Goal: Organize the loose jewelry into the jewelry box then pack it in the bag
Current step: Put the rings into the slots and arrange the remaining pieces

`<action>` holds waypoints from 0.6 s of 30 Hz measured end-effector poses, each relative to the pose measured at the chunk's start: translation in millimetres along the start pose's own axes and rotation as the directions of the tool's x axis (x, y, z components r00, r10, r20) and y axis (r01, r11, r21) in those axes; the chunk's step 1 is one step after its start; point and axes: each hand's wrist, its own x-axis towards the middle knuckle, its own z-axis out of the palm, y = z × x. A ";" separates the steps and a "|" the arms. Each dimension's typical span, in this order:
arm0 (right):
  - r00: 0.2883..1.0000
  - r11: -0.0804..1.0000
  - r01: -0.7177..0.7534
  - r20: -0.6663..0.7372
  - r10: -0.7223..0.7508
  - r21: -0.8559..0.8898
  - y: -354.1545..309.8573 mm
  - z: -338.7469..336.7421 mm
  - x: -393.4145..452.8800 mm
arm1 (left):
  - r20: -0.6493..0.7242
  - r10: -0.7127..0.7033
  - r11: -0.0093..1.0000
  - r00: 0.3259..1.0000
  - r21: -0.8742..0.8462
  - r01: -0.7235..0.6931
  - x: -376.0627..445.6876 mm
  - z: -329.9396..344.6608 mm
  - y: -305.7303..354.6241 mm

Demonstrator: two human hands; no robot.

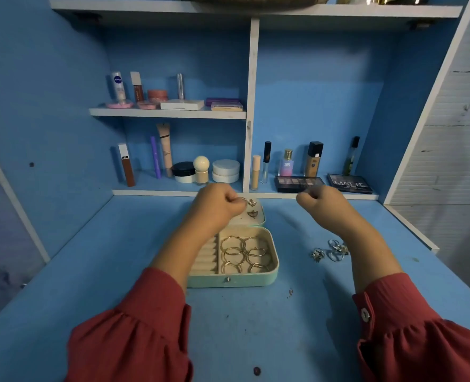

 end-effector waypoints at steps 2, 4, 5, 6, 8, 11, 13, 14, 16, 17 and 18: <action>0.999 0.998 0.045 0.008 -0.045 0.043 -8.1 5.3 -1.0 | 0.009 -0.007 0.998 1.000 -0.066 0.008 -4.4 -17.4 -19.4; 0.996 0.995 0.075 0.032 -0.077 0.063 -14.8 11.7 -1.3 | 0.038 -0.007 0.994 0.999 -0.104 0.011 -7.8 -34.5 -37.0; 0.995 0.994 0.079 0.048 -0.083 0.076 -17.3 15.4 -1.3 | 0.070 -0.008 0.993 0.998 -0.113 0.016 -9.6 -42.5 -44.2; 0.994 0.993 0.081 0.063 -0.087 0.090 -19.8 18.9 -1.5 | 0.105 -0.011 0.994 0.994 -0.108 0.023 -11.1 -49.5 -50.3; 0.991 0.989 0.094 0.089 -0.104 0.115 -24.0 26.6 -2.1 | 0.167 -0.029 0.996 0.986 -0.074 0.042 -13.3 -59.3 -60.0; 0.984 0.982 0.096 0.135 -0.118 0.161 -31.3 39.1 -5.7 | 0.212 -0.054 0.996 0.976 -0.054 0.067 -16.1 -65.9 -66.0; 0.976 0.977 0.108 0.169 -0.140 0.185 -35.6 47.1 -8.4 | 0.221 -0.057 0.997 0.974 -0.030 0.065 -16.9 -67.3 -67.1; 0.972 0.974 0.120 0.179 -0.155 0.194 -37.0 50.5 -9.1 | 0.225 -0.055 0.998 0.973 -0.014 0.060 -16.7 -67.9 -67.7; 0.968 0.967 0.128 0.182 -0.170 0.220 -39.2 54.9 -10.3 | 0.241 -0.061 0.998 0.969 0.019 0.058 -16.6 -68.9 -68.6; 0.969 0.963 0.122 0.180 -0.167 0.240 -40.1 56.8 -10.3 | 0.254 -0.069 0.998 0.965 0.030 0.063 -16.4 -69.0 -69.2; 0.971 0.959 0.107 0.180 -0.157 0.261 -41.3 58.9 -10.3 | 0.266 -0.080 0.997 0.961 0.040 0.072 -16.2 -68.7 -69.4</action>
